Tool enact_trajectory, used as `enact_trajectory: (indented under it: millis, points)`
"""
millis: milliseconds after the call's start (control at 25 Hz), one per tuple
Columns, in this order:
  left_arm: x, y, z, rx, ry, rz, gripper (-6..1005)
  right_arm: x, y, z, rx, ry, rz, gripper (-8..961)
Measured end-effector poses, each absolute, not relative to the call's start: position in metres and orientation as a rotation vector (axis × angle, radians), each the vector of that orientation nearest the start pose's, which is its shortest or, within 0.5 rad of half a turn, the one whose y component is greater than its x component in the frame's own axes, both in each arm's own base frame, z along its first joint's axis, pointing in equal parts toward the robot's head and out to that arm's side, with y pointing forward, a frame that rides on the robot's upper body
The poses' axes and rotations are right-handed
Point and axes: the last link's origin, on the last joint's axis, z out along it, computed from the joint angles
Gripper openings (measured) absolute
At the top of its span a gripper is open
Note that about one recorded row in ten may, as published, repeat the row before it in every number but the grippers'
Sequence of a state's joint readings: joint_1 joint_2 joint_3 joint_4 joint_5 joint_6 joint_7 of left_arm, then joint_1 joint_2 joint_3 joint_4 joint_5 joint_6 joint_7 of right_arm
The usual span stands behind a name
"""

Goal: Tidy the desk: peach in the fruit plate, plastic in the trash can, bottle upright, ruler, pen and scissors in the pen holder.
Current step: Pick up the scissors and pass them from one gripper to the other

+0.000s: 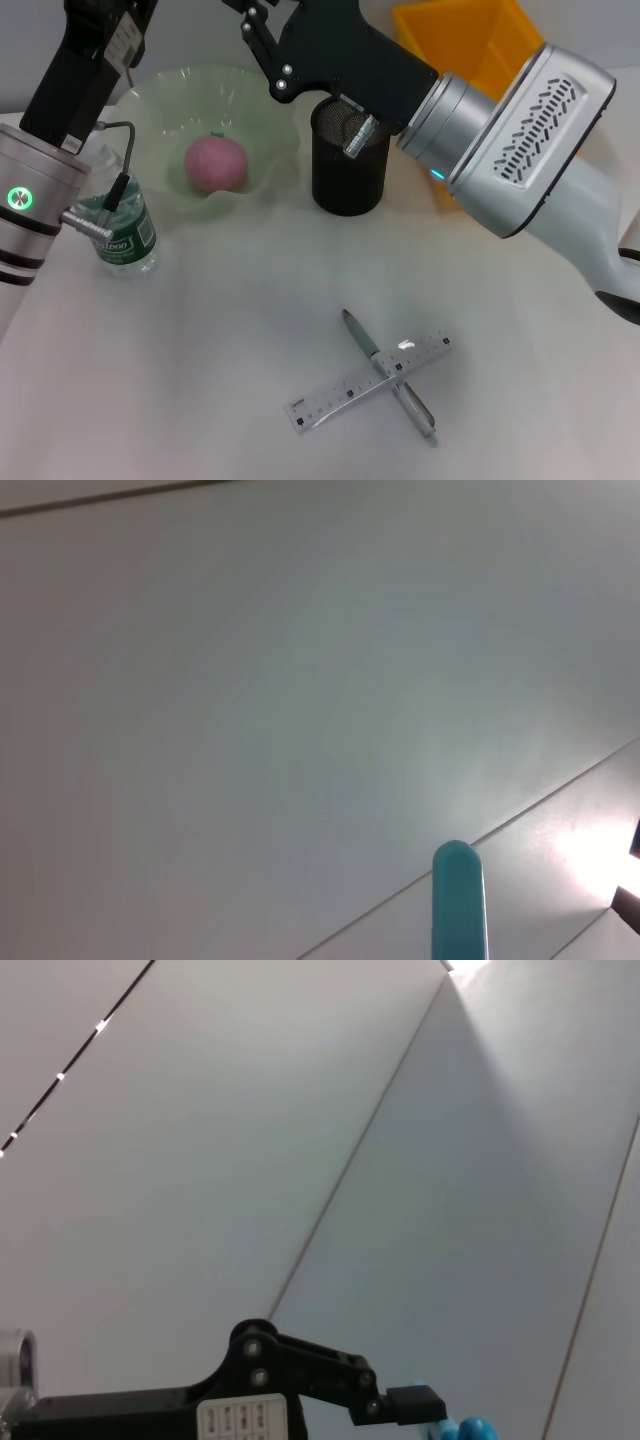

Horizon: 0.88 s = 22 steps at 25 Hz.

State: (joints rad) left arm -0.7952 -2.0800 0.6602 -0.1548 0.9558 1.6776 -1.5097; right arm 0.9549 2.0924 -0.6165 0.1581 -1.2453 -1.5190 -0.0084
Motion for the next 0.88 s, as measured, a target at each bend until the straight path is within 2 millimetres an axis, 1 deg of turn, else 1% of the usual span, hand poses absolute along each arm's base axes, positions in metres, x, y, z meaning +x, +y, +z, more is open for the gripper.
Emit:
enact_trajectory:
  millis: [320, 520, 600, 760, 880]
  points:
    - [-0.182, 0.362, -0.009, -1.722, -1.298, -2.12, 217, 0.125, 0.378, -0.057, -2.006, -0.351, 1.109, 72]
    - [-0.184, 0.361, -0.008, -1.719, -1.281, -2.119, 304, 0.127, 0.378, -0.056, -2.001, -0.341, 1.106, 77]
    - [-0.183, 0.36, -0.007, -1.729, -1.263, -2.123, 375, 0.13, 0.379, -0.054, -1.978, -0.319, 1.108, 80]
    - [-0.179, 0.357, -0.003, -1.8, -1.164, -2.124, 517, 0.138, 0.379, -0.042, -1.875, -0.239, 1.139, 84]
    - [-0.177, 0.355, 0.002, -1.892, -1.074, -2.106, 581, 0.148, 0.377, -0.029, -1.785, -0.159, 1.184, 88]
